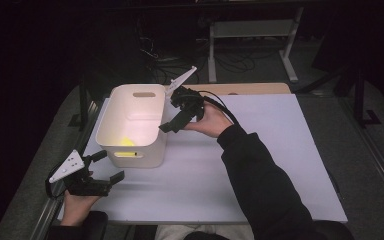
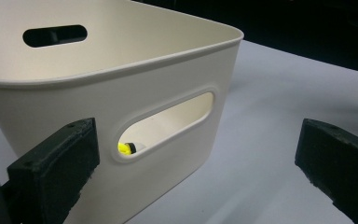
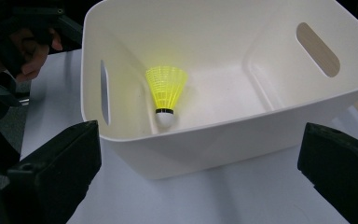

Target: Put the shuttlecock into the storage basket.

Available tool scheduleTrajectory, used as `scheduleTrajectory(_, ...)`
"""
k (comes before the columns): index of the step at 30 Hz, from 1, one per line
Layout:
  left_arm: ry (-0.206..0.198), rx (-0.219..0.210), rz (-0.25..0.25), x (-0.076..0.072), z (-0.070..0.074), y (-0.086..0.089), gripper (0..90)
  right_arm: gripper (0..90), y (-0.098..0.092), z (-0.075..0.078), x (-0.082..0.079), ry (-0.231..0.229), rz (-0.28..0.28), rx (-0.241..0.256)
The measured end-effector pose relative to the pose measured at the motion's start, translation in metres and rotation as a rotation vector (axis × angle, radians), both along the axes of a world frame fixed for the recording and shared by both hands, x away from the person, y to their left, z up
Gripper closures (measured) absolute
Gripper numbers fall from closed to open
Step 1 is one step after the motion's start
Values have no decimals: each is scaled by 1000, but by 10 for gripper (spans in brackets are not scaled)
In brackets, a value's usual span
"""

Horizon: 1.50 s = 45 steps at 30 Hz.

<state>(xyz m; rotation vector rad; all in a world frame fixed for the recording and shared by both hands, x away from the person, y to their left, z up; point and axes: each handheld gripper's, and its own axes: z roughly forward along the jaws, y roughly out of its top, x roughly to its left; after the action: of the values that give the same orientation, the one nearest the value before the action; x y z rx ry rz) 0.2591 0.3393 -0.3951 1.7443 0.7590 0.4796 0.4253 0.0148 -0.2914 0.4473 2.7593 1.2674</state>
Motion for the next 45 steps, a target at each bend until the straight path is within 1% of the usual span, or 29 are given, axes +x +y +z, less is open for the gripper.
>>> scheduleTrajectory(6, 2, 3, 0, 0, 0, 0, 0, 0, -11, -2, -2, -4, -18, 9)
scheduleTrajectory(10, 2, 0, 2, 0, 0, 0, 0, 0, -18, -5, -2, 1, -27, 16)
scheduleTrajectory(22, 3, 1, 2, 0, 0, 0, 0, 0, -34, -9, -3, 10, -52, 21)
scheduleTrajectory(30, 5, 2, 3, 0, 0, 0, 0, 0, -44, -11, -4, 5, -59, 30)
scheduleTrajectory(35, 4, 5, 1, 0, 0, 0, 0, 0, -50, -14, -6, 18, -68, 32)
scheduleTrajectory(39, 5, 5, 0, 0, 0, 0, 0, 0, -56, -16, -7, 17, -73, 39)
scheduleTrajectory(45, 5, 5, -1, 0, 0, 0, 0, 0, -64, -18, -7, 16, -93, 36)
